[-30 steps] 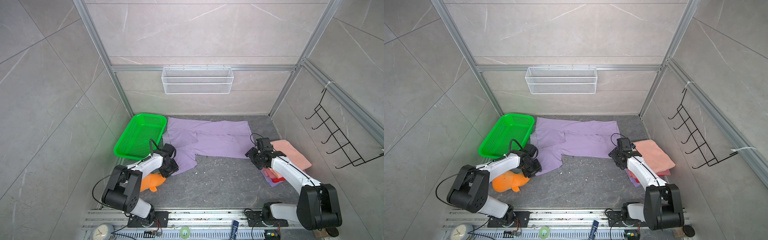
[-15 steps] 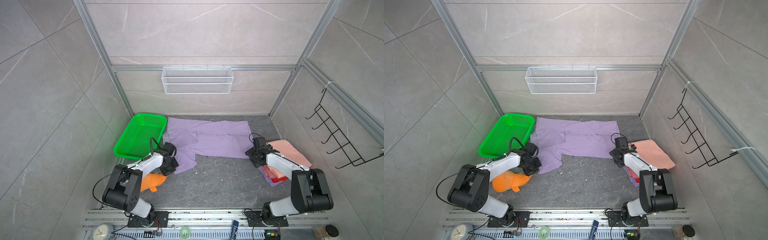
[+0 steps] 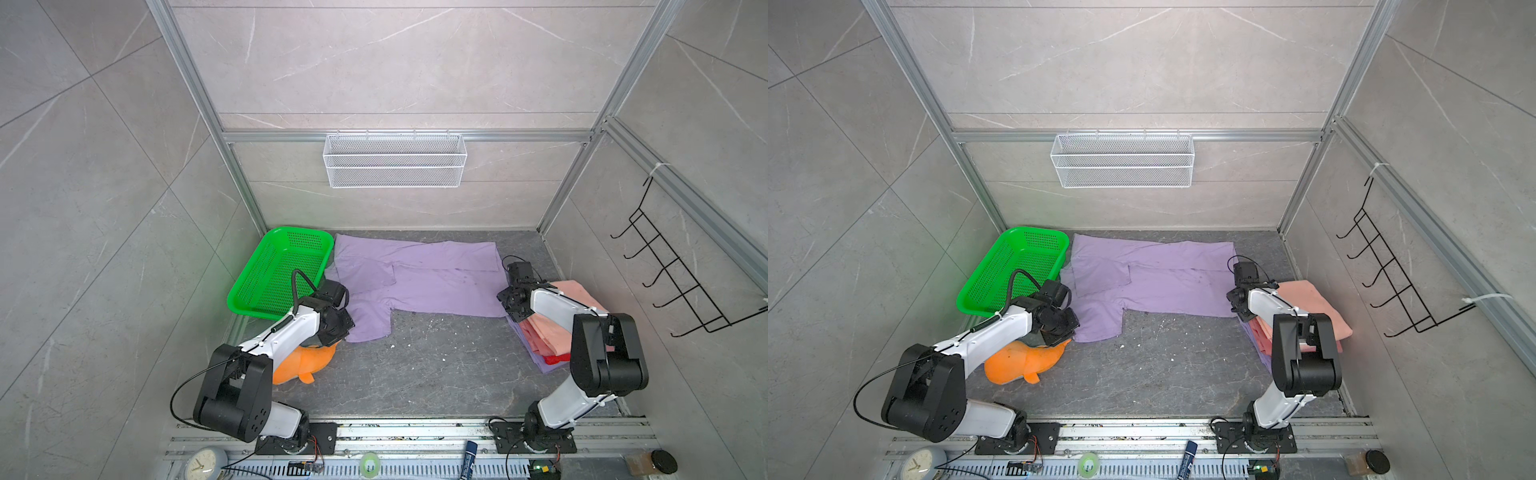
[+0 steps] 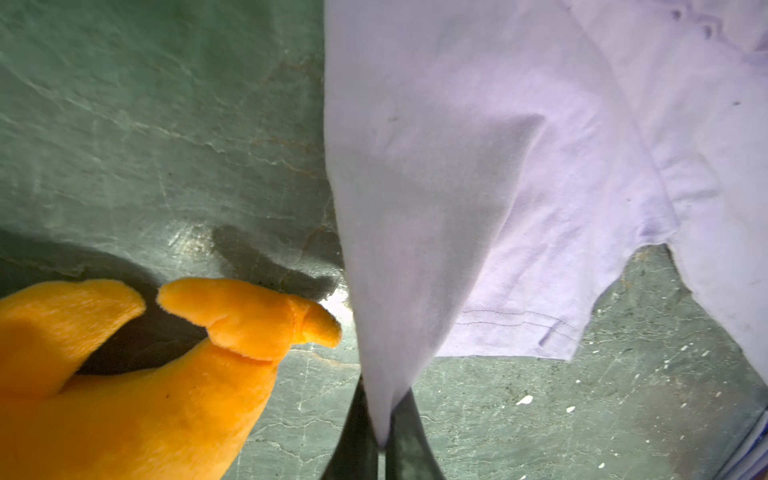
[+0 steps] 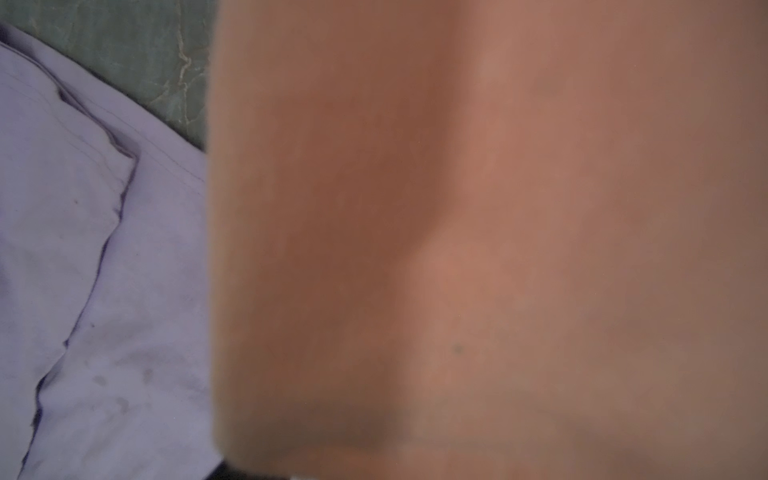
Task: Fold and stack the t-shirts
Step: 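Fold the gripped near edge over toward the far edge with both grippers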
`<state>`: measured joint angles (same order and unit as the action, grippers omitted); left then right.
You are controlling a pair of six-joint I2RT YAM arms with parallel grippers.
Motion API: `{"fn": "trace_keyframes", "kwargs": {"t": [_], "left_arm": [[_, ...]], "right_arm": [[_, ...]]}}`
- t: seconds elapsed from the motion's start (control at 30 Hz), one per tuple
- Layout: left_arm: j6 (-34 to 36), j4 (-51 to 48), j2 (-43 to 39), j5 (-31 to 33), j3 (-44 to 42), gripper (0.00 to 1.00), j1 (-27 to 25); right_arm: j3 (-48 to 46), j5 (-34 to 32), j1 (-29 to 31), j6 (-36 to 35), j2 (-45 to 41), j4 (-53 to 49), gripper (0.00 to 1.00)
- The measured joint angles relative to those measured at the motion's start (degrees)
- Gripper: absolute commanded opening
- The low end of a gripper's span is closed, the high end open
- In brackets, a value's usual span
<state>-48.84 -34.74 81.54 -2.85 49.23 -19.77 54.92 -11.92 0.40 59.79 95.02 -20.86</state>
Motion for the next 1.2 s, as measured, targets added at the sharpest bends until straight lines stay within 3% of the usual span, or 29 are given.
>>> {"fn": "trace_keyframes", "kwargs": {"t": [0.13, 0.3, 0.5, 0.7, 0.83, 1.2], "left_arm": [[0.0, 0.1, -0.1, 0.0, 0.8, 0.00, 0.2], [0.0, 0.0, 0.1, -0.1, 0.9, 0.00, 0.2], [0.0, 0.0, 0.7, -0.1, 2.2, 0.00, 0.2], [0.3, 0.0, 0.7, -0.3, 5.6, 0.00, 0.6], [2.7, -0.8, 1.9, -0.8, 12.6, 0.00, 2.2], [11.3, 0.2, 21.4, -3.9, 40.1, 0.00, 8.6]], "right_arm": [[-0.1, 1.0, 0.0, 0.0, 0.0, -0.4, 0.53], [-0.4, 2.1, -0.1, -0.3, 0.4, -0.3, 0.20], [0.7, 4.2, -0.2, -2.4, 0.1, -1.9, 0.02], [2.8, 5.9, -0.2, -3.5, -5.2, -4.3, 0.00], [5.7, 6.6, -0.4, -2.7, -5.3, -4.3, 0.00], [20.3, 7.6, -2.2, 0.8, 6.6, -4.2, 0.00]]}}
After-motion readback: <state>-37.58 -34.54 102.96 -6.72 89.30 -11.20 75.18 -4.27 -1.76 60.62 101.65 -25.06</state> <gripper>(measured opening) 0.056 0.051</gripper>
